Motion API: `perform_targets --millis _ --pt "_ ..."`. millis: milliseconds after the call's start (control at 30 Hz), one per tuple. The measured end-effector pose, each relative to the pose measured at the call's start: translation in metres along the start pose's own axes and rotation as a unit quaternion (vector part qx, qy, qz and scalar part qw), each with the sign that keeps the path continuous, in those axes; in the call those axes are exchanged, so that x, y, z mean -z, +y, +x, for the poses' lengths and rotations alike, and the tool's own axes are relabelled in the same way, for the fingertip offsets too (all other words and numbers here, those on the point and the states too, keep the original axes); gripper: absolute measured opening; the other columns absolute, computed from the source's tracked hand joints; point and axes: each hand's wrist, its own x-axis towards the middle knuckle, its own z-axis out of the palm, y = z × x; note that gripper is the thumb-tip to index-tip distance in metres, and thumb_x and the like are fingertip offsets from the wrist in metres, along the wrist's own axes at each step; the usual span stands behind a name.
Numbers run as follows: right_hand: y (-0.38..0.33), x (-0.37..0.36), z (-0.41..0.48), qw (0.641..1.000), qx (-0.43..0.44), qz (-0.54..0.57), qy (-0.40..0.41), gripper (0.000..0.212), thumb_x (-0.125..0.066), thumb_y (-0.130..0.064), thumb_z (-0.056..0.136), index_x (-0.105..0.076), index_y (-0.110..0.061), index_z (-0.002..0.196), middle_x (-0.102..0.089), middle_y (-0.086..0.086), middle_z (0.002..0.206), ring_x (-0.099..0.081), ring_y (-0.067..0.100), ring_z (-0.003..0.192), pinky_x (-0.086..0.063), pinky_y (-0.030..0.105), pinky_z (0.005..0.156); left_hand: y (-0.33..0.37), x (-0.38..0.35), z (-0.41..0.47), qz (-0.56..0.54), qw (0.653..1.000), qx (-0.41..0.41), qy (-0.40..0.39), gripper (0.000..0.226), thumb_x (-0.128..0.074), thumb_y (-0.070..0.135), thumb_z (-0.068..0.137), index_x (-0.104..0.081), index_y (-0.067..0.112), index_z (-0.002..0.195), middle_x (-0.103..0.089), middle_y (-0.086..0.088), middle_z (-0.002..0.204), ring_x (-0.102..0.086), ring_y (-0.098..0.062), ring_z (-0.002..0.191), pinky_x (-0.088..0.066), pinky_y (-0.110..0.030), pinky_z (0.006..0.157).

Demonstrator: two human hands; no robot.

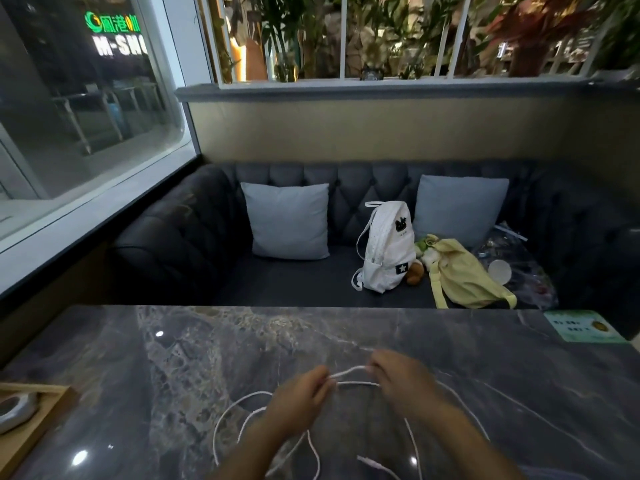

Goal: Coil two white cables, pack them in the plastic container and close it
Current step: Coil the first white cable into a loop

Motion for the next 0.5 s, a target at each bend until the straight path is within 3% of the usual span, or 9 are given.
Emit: perform_targets --millis 100,200,267,367,433,500 --pt "0.003 0.036 0.004 0.995 -0.042 0.013 0.087 0.018 -0.045 -0.021 0.093 -0.060 -0.012 0.090 -0.064 0.006 0.092 -0.057 0.021 0.083 -0.042 0.033 0.072 -0.006 0.024 -0.005 -0.044 0.998 0.027 0.027 0.029 -0.043 0.032 0.096 -0.053 0.023 0.070 -0.065 -0.006 0.078 -0.061 -0.025 0.081 -0.044 -0.038 0.075" --pt "0.005 0.059 0.001 0.986 -0.066 -0.051 0.146 0.019 -0.047 -0.020 0.092 -0.062 -0.012 0.102 -0.064 0.007 0.108 -0.056 0.022 0.098 -0.038 0.033 0.083 -0.004 0.044 -0.009 -0.080 0.993 0.029 0.080 0.037 -0.047 0.026 0.095 -0.047 0.028 0.057 -0.052 0.003 0.060 -0.051 -0.013 0.062 -0.043 -0.034 0.067" --pt "0.000 0.062 -0.002 0.982 -0.052 -0.138 0.120 0.034 -0.048 -0.029 0.090 -0.050 -0.019 0.123 -0.053 0.002 0.126 -0.046 0.018 0.115 -0.030 0.032 0.094 0.006 0.052 -0.011 -0.083 0.992 0.016 0.094 0.038 -0.049 0.025 0.094 -0.048 0.028 0.056 -0.048 0.007 0.055 -0.047 -0.008 0.056 -0.039 -0.032 0.062" --pt "-0.026 0.060 -0.010 0.993 0.050 -0.099 0.048 0.054 -0.050 -0.037 0.088 -0.030 -0.026 0.138 -0.037 -0.005 0.142 -0.031 0.012 0.130 -0.017 0.029 0.104 0.035 0.058 -0.016 -0.072 0.994 -0.019 0.077 0.036 -0.049 0.027 0.093 -0.048 0.029 0.057 -0.048 0.010 0.055 -0.044 -0.001 0.053 -0.034 -0.019 0.055" --pt "-0.050 0.058 -0.014 0.993 0.112 -0.046 -0.008 0.053 -0.051 -0.035 0.089 -0.033 -0.026 0.137 -0.039 -0.005 0.143 -0.032 0.013 0.131 -0.018 0.029 0.105 0.059 0.061 -0.020 -0.090 0.992 -0.056 0.072 0.035 -0.050 0.024 0.093 -0.049 0.030 0.059 -0.050 0.011 0.059 -0.047 -0.001 0.057 -0.036 -0.016 0.057" --pt "-0.068 0.058 -0.018 0.991 0.129 0.012 -0.032 0.036 -0.050 -0.030 0.089 -0.046 -0.022 0.125 -0.055 0.000 0.129 -0.048 0.018 0.117 -0.032 0.031 0.095 0.077 0.064 -0.025 -0.139 0.985 -0.076 0.072 0.036 -0.051 0.017 0.092 -0.050 0.030 0.059 -0.053 0.013 0.060 -0.050 0.003 0.058 -0.038 -0.012 0.058"
